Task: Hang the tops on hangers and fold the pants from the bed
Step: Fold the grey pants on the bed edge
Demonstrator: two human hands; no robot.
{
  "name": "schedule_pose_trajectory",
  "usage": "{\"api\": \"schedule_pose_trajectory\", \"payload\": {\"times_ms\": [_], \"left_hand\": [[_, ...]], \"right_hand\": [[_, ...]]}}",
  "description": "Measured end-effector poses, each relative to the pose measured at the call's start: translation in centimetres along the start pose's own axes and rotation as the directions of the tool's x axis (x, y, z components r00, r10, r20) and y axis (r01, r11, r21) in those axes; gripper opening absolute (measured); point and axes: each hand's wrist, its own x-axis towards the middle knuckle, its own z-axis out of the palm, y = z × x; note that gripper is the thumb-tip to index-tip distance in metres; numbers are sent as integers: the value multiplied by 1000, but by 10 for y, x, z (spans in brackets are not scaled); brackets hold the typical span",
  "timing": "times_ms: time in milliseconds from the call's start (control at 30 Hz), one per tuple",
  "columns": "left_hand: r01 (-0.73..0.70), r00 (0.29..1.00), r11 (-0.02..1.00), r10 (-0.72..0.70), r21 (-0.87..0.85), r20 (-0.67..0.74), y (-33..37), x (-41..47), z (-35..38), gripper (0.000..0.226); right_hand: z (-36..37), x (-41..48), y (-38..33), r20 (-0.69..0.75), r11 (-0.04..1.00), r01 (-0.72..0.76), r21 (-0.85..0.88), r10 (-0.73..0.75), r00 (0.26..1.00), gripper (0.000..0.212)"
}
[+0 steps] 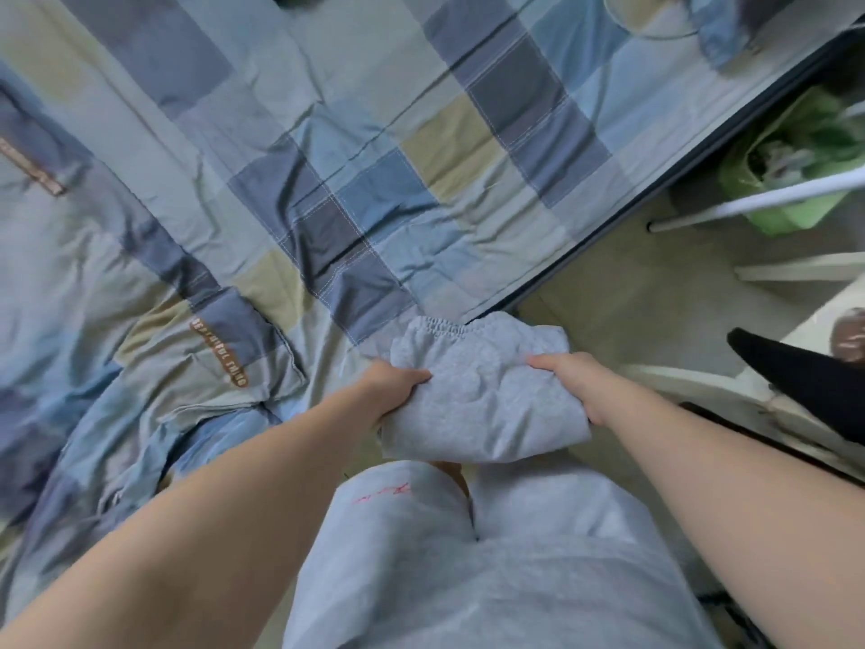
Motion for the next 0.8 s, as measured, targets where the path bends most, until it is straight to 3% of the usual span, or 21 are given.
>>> {"api": "schedule_pose_trajectory", "payload": {"times_ms": [200, 467, 600, 800], "left_hand": [[-101, 995, 993, 99, 69, 23, 34, -83, 15, 62], [-366, 930, 929, 362, 51, 68, 90, -180, 63, 54], [-536, 843, 842, 530, 61, 92, 106, -242, 104, 60], [-786, 605, 618, 775, -14, 183, 99, -352, 200, 30]], "right_hand": [[-38, -81, 45, -67, 961, 65, 269, -49, 997, 75], [-120, -173, 79, -279, 806, 329, 492, -212, 937, 60], [-180, -230, 109, -374, 656, 513, 553, -355, 857, 38], [-268, -317, 199, -535, 404, 732, 549, -503, 679, 26]]}}
